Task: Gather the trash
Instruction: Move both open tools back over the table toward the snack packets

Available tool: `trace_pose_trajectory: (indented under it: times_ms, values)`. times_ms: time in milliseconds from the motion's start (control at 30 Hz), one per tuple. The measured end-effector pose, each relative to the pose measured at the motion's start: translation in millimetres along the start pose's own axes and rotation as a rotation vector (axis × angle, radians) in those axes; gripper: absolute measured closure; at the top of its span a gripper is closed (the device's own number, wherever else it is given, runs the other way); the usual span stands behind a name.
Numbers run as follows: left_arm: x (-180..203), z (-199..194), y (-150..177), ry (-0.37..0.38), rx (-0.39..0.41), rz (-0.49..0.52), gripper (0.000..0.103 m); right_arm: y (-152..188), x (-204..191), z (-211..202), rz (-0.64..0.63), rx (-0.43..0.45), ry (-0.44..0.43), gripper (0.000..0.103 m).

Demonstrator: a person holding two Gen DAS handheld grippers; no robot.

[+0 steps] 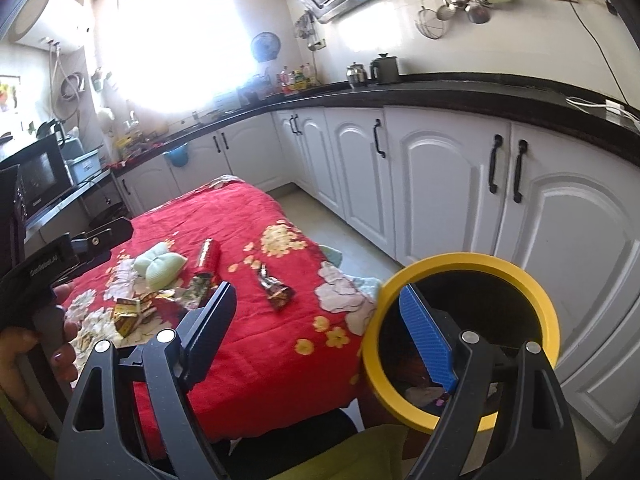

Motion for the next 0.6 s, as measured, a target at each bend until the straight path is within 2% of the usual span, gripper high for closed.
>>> trace_pose_trajectory:
  times_ms: [600]
  values:
    - [-61.2, -25.0, -12.8, -0.064, 0.039, -0.085, 0.011, 0.6, -64.4, 12.0, -0.077, -0.017, -0.077, 0.022]
Point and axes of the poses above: each gripper's, at about its wrist camera, not at the fingertips, and z roughly the way its jaws point, x to its right, y to its underside, the point moved 7 cm from there along z, roughly the way its jaws point, and after that the axes turned 9 degrees about y, right-handed, at the moved point
